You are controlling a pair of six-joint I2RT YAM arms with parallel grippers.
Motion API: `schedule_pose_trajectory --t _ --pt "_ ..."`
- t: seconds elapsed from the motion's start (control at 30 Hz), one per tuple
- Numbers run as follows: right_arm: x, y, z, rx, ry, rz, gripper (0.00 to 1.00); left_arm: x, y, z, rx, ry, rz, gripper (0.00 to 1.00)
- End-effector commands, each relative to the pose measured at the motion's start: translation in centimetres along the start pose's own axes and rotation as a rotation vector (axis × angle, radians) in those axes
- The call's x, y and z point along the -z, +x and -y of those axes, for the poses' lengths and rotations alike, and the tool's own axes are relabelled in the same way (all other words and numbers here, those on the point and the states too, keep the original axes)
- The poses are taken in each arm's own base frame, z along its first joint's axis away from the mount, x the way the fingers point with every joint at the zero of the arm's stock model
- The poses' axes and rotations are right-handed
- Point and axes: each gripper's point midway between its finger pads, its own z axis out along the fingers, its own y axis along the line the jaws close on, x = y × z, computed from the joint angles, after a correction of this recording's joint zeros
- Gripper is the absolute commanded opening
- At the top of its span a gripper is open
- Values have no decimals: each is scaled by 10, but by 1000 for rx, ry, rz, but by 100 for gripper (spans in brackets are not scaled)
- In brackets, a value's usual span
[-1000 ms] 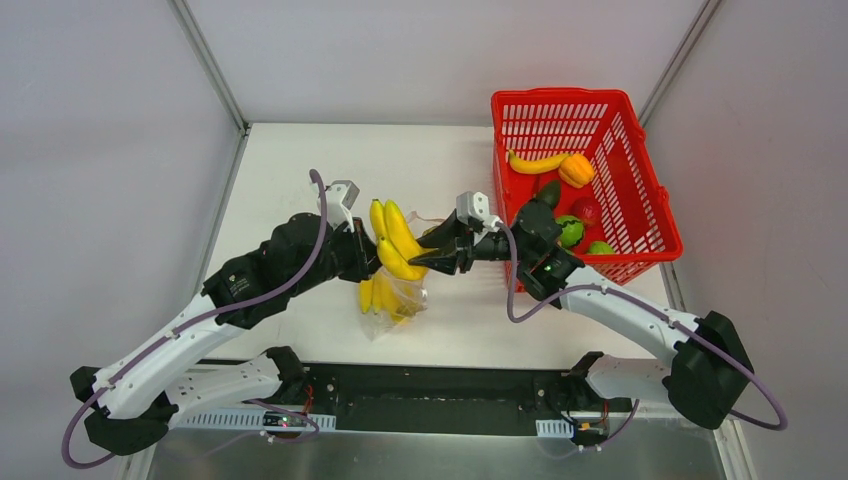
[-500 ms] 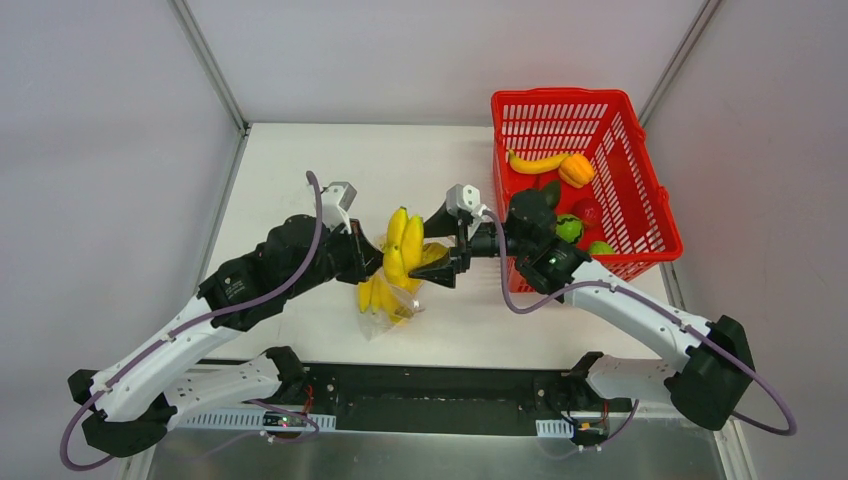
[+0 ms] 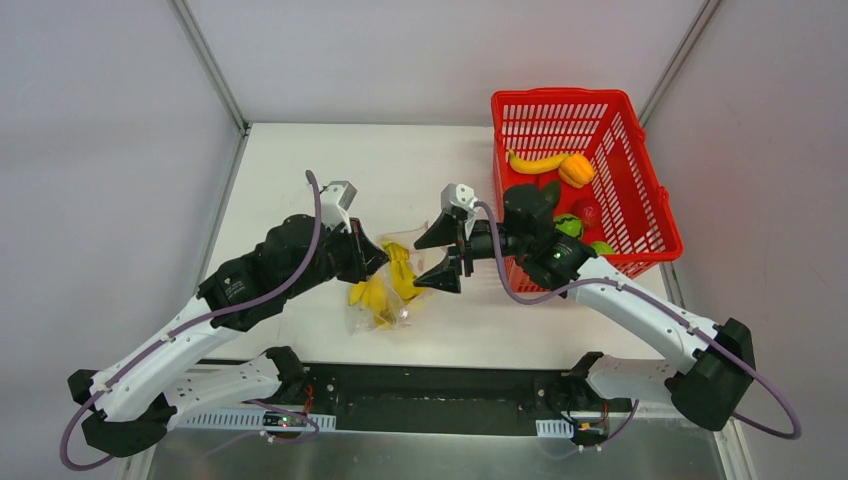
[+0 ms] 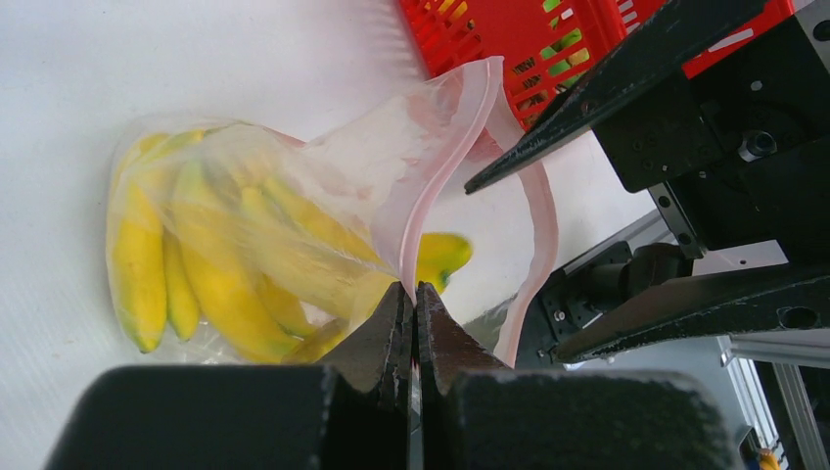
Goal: Place the food in the zip-top bag and seal the zipper
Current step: Place the fake fruit in the zipper food storage bag, then adjust the zipper food storage bag at the center of the board.
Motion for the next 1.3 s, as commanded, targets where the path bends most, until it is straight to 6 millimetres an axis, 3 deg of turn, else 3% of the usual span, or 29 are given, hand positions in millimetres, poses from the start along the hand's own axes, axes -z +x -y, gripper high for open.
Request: schedule_pose_trajectory --t 0.0,0.1,0.2,0.27,0.37,0.5,0.67,0.83,0.97,1.13,1.2,1.27 --pt "10 -28 -24 52 -75 16 79 5 -18 14 3 52 52 0" --pt "17 -38 -28 60 -39 28 79 5 -16 18 -40 67 20 0" --pt "29 -57 -24 41 63 79 80 12 -21 1 -65 -42 6 0" --pt "38 -70 -8 -31 209 127 80 15 -27 -7 -48 -72 63 0" --pt "55 -74 17 -216 433 152 78 19 -31 -14 -18 -86 110 0" --pt "64 -61 24 -421 543 111 76 17 -26 -20 -12 -116 94 0" --pt "59 -24 15 -606 557 -21 66 16 -26 -20 0 -115 100 0" --pt "54 16 14 -683 690 -143 66 20 -31 -22 -5 -133 114 0" --pt "38 33 12 -673 724 -196 65 19 -32 -21 12 -129 122 0" --pt "41 51 28 -670 854 -264 47 22 -33 -22 24 -128 129 0" --pt "38 46 27 -659 829 -240 29 25 -32 -26 22 -142 133 0" --pt "35 29 26 -637 795 -181 8 29 -32 -33 9 -175 140 0"
